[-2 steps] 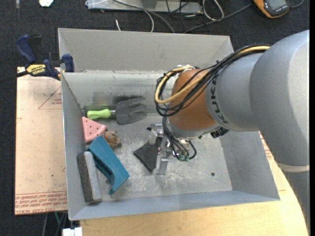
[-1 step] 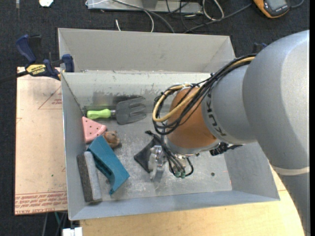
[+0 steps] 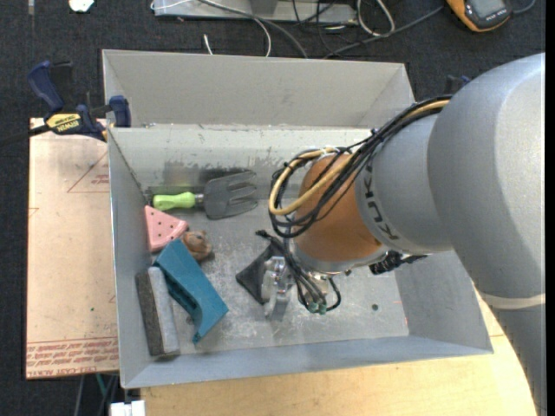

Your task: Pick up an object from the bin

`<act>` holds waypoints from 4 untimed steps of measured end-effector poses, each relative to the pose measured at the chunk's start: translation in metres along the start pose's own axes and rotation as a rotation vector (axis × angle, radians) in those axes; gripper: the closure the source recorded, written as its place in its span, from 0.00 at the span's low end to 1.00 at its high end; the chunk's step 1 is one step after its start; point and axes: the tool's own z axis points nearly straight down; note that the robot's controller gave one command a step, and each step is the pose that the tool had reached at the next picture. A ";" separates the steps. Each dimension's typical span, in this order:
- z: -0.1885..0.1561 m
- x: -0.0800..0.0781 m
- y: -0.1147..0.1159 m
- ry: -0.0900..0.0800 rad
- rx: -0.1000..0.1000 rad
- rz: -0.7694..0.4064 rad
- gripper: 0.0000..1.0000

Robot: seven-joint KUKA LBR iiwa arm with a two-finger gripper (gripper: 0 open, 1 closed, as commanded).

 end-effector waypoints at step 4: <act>-0.093 -0.021 0.042 0.006 -0.001 -0.419 1.00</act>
Offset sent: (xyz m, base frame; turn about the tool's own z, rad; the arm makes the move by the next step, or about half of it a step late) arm 0.0302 0.0537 0.1921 -0.3692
